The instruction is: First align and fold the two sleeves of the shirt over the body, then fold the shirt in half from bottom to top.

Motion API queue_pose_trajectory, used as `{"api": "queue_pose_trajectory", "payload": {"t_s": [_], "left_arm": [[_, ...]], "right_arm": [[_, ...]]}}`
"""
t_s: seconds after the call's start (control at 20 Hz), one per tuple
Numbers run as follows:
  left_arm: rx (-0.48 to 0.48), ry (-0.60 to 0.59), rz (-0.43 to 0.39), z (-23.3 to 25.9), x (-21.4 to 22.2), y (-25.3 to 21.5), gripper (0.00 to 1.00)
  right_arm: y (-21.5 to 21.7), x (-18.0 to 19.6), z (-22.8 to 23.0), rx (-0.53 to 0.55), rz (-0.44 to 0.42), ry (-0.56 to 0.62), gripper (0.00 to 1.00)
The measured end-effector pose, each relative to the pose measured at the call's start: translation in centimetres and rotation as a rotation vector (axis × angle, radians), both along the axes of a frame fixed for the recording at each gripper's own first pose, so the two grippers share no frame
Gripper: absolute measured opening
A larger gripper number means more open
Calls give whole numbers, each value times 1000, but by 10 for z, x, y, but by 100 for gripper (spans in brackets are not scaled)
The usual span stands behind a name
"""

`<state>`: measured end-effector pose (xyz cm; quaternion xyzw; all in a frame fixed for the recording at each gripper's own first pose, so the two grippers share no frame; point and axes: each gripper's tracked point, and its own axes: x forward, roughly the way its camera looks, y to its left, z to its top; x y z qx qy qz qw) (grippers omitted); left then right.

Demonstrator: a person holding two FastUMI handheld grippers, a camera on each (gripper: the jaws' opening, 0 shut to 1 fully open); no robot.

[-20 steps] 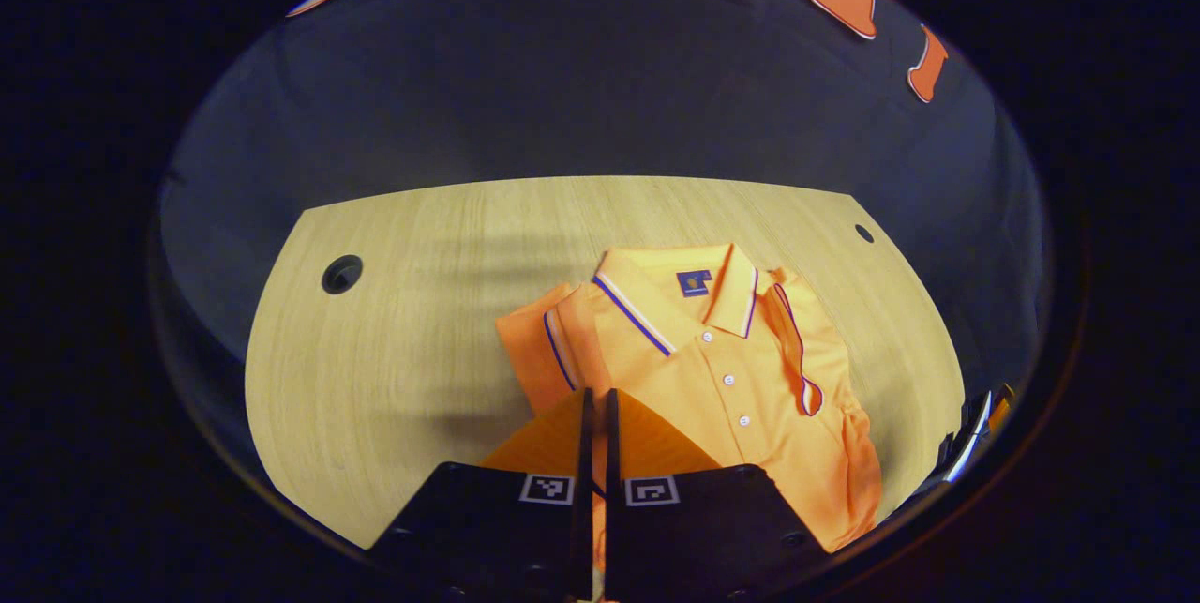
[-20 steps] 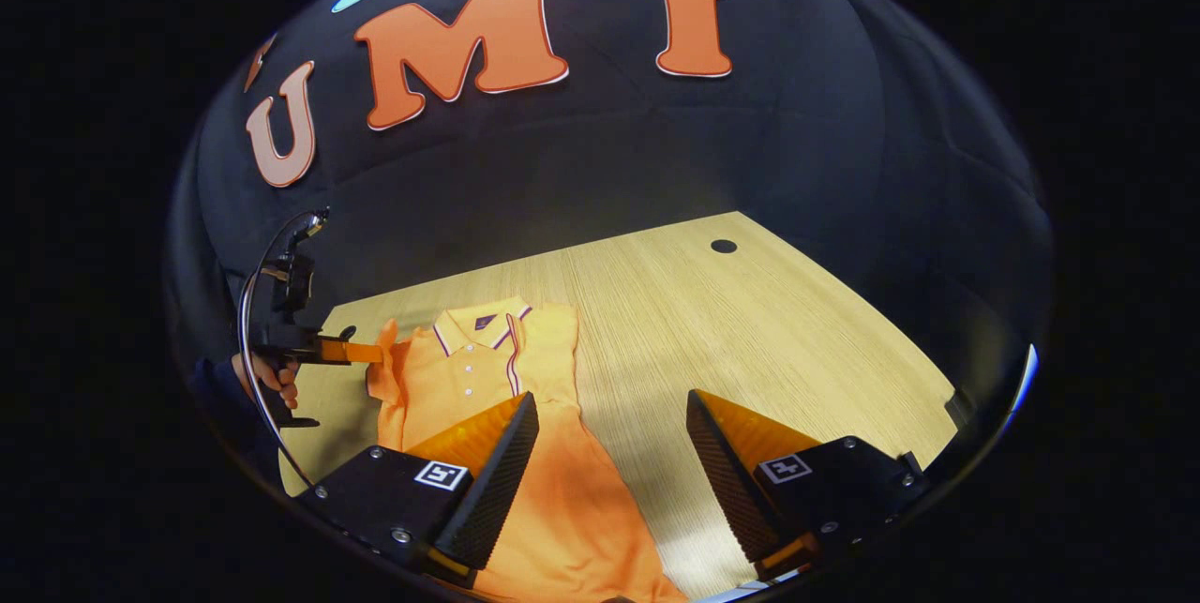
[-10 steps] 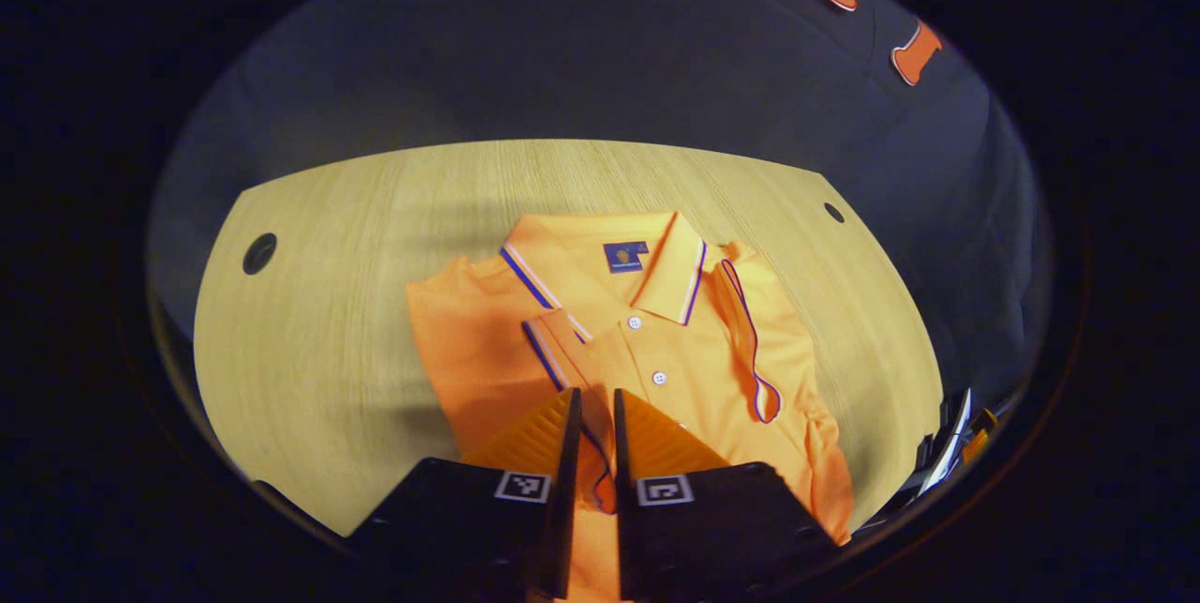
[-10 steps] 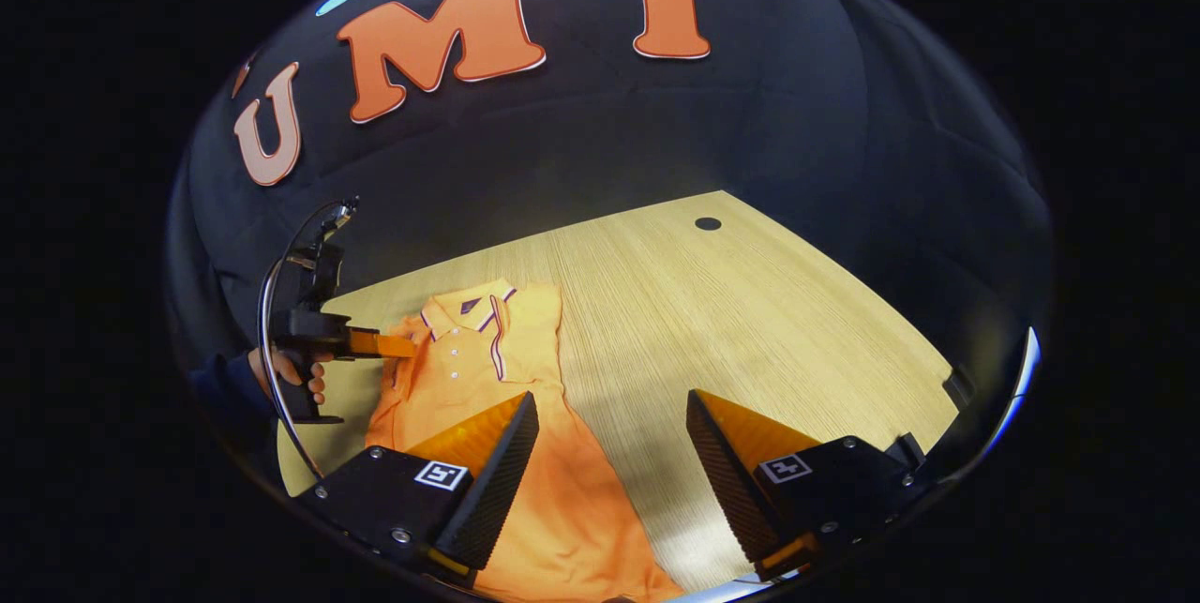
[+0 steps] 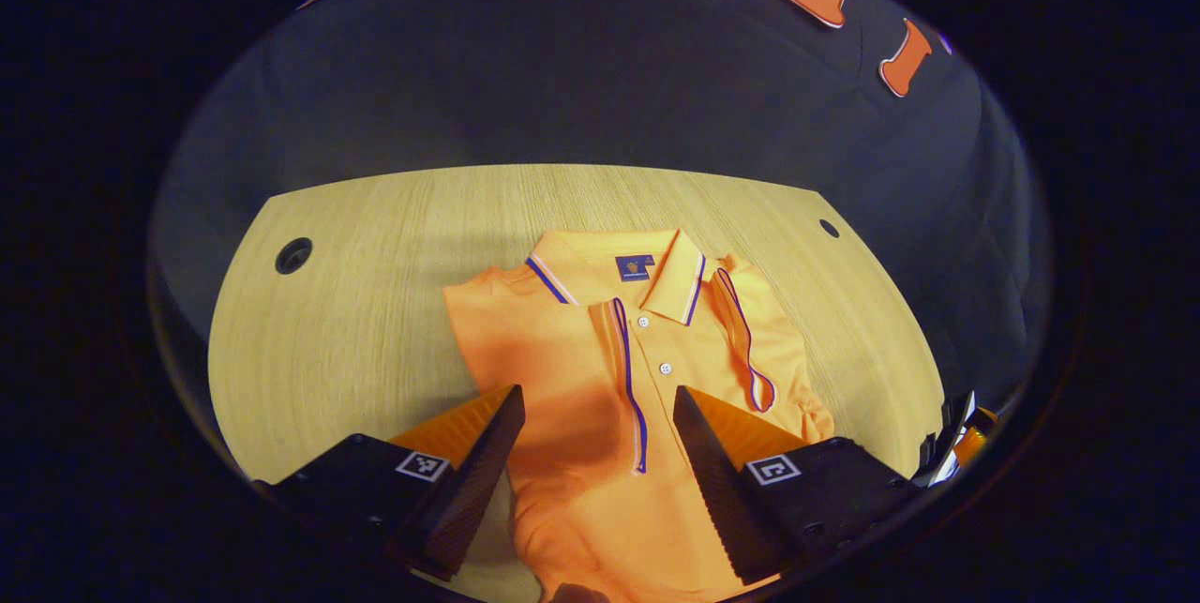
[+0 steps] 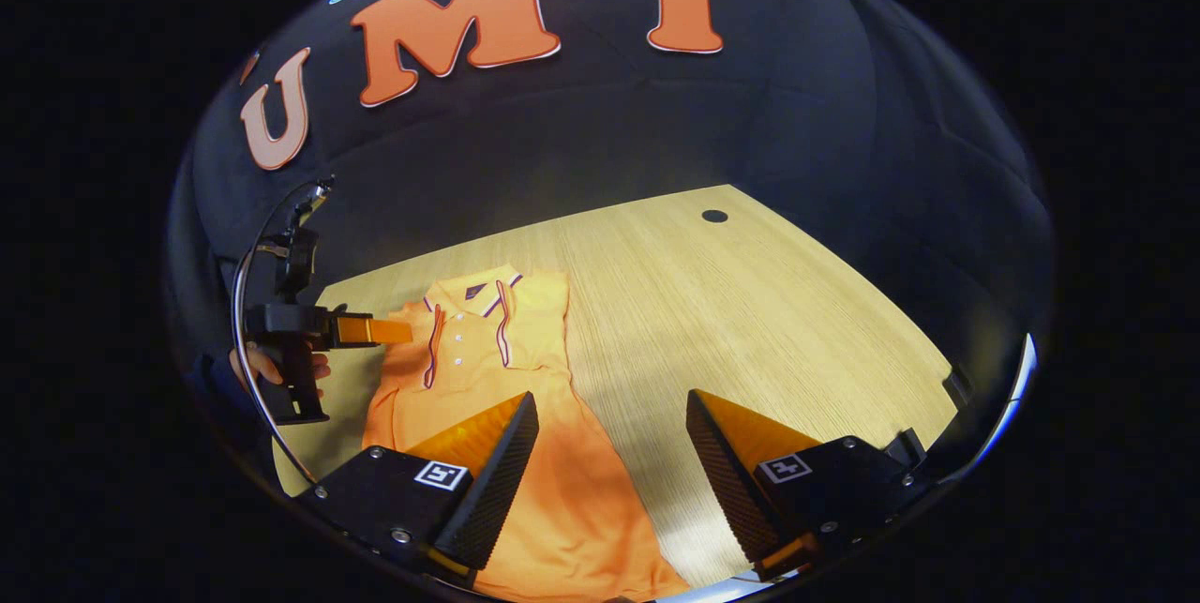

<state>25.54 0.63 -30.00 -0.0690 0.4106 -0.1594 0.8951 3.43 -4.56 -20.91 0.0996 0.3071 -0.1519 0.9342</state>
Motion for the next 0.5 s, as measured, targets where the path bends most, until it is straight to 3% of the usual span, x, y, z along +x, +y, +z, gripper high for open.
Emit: {"api": "queue_pose_trajectory", "payload": {"t_s": [0.5], "left_arm": [[31,-82,210,23,-105,56,99]], "right_arm": [[16,-31,-20,-7,240,43,97]]}}
